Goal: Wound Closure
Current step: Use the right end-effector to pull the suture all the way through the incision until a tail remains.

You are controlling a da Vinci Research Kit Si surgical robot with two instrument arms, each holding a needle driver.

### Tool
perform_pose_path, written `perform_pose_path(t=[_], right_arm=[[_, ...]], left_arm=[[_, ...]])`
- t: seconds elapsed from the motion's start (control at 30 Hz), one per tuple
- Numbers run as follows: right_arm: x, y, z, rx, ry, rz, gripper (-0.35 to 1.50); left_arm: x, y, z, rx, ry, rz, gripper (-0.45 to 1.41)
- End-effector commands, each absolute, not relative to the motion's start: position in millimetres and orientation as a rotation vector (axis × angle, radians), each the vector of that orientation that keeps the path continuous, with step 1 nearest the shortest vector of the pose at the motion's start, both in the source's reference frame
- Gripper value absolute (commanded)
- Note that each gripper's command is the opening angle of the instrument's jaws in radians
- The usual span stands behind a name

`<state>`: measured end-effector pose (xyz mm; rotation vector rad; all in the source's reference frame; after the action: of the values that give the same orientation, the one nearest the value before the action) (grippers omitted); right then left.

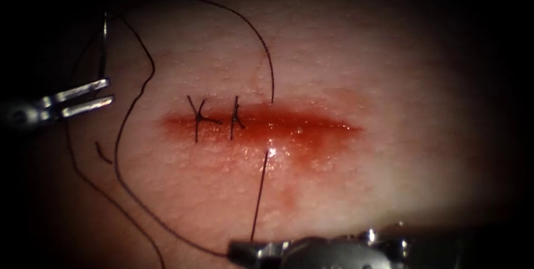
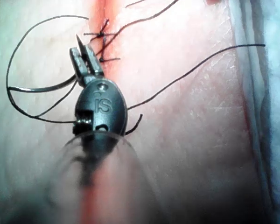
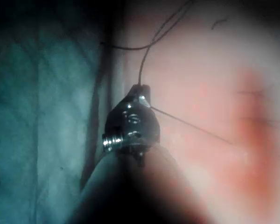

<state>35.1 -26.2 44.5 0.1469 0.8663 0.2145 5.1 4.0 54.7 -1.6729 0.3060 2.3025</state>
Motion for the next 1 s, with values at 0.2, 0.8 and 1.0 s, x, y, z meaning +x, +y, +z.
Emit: perform_pose_path(t=[0.2,0.8,1.0], right_arm=[[38.2,-30.4,42,0.202,0.879,0.206,-0.35],[29.9,-19.1,47,0.018,1.07,0.083,1.33],[29.2,-17.0,50,-0.028,1.054,0.029,1.3]], left_arm=[[4.5,4.0,55,-1.683,0.31,2.298,-0.45],[4.7,4.3,56,-1.687,0.3,2.305,-0.45],[4.7,4.4,56,-1.687,0.301,2.305,-0.45]])
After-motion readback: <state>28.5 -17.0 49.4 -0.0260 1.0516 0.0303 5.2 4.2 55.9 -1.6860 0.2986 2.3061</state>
